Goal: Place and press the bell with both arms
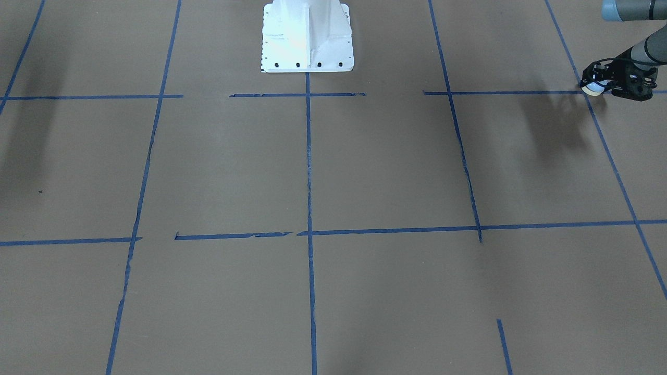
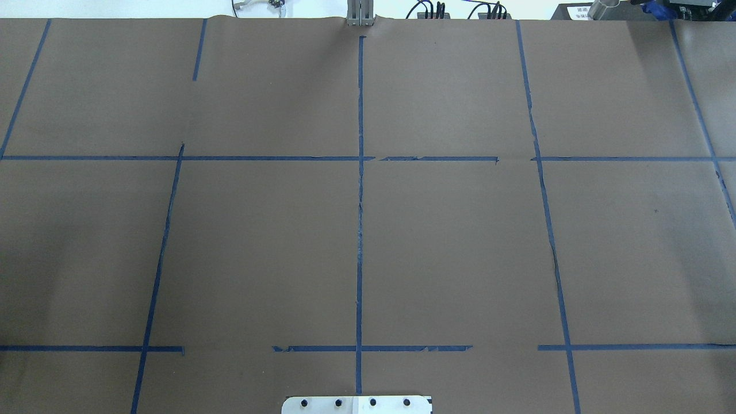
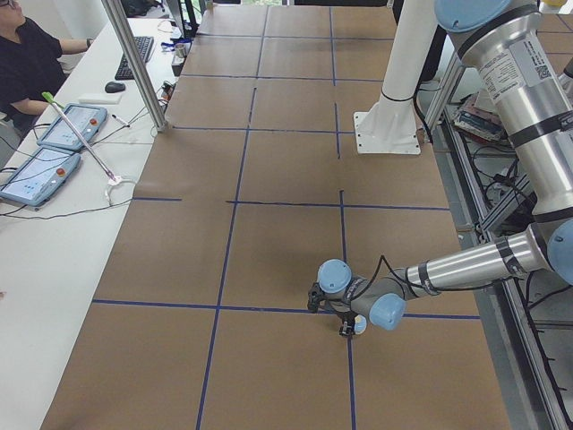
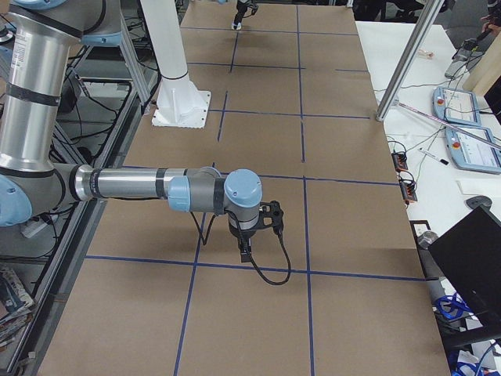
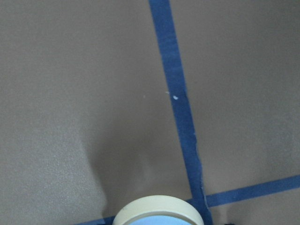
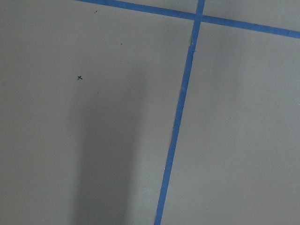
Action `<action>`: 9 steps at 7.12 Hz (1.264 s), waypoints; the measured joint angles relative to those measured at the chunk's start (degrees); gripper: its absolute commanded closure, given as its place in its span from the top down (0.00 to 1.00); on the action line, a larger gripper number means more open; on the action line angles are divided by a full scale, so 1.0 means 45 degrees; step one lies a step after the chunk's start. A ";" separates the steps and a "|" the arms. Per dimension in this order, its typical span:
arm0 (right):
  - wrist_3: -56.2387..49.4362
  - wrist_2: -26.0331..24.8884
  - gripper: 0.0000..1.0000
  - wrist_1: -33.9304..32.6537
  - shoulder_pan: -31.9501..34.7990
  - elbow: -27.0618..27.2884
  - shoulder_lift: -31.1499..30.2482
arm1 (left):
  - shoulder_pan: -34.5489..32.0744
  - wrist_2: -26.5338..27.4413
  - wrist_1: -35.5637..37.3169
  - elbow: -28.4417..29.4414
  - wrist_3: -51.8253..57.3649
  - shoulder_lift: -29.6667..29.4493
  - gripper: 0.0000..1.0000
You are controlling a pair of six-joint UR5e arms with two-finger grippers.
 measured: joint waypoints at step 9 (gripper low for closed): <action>0.0067 0.0007 1.00 -0.0013 0.0000 -0.0002 0.0019 | 0.0629 0.0114 0.3066 -0.3646 -0.8019 -0.6203 0.05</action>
